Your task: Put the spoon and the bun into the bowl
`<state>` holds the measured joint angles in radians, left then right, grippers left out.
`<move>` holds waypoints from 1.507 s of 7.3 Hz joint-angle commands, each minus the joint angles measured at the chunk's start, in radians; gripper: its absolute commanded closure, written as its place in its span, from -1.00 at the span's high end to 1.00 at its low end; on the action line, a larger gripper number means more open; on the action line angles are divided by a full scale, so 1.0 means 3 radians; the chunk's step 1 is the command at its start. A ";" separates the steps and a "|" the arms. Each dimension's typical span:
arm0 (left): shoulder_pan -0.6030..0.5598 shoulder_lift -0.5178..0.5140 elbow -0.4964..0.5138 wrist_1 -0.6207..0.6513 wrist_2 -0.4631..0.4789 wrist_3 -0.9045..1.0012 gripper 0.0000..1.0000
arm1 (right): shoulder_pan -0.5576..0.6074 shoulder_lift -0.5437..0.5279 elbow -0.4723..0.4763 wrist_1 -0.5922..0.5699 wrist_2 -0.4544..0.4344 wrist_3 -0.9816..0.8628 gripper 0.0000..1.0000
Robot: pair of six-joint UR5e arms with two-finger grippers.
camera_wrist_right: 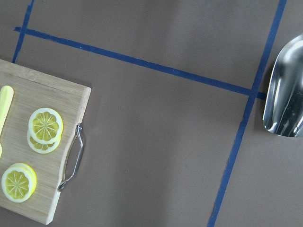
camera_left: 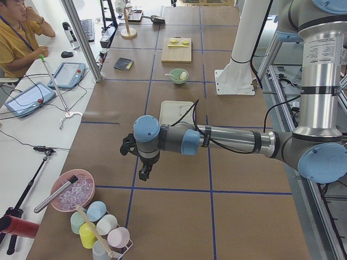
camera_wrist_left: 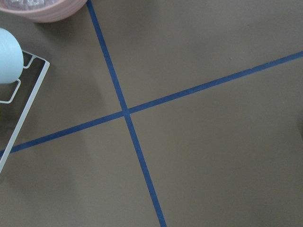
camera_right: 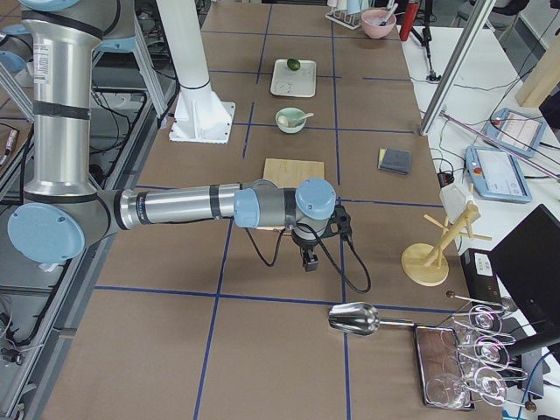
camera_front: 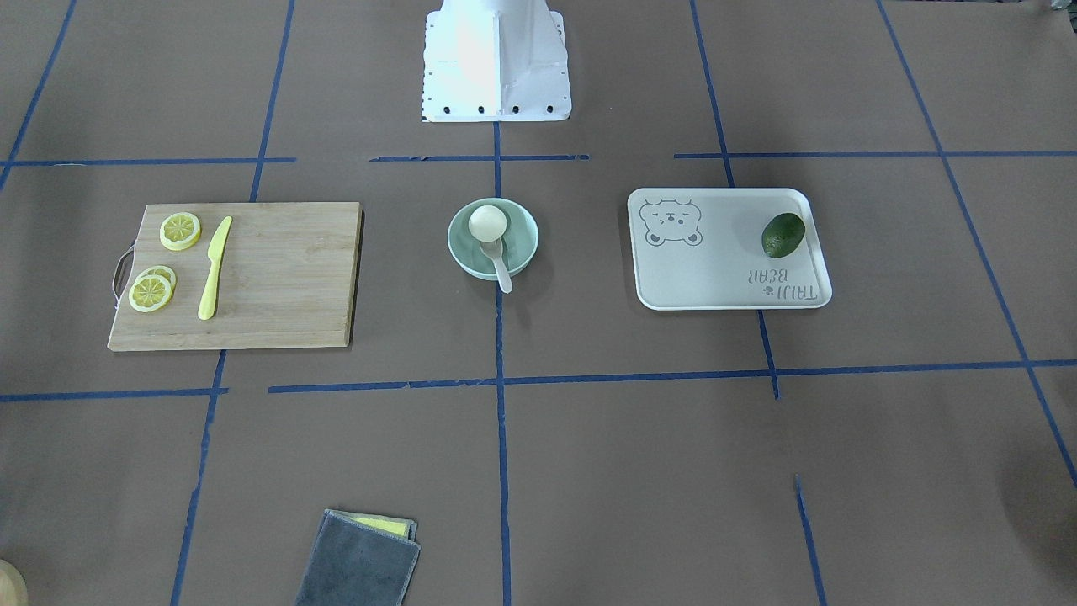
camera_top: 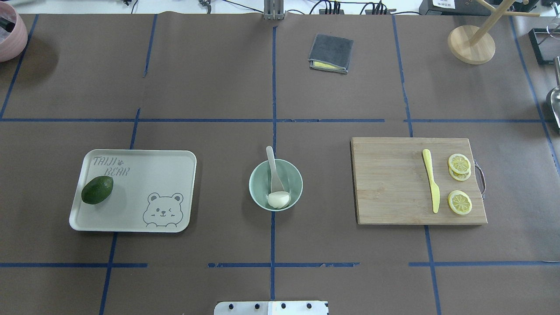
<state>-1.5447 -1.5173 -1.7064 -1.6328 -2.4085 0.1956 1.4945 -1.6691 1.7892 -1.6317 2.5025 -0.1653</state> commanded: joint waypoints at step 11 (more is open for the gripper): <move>-0.0102 -0.0081 -0.0018 0.0580 0.0011 -0.0379 1.00 | 0.0004 0.0271 -0.0282 0.0321 -0.0380 0.0965 1.00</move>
<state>-1.5709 -1.5423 -1.7116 -1.4555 -2.4040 0.1461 1.4950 -1.6102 1.7286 -1.5361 2.3881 0.1243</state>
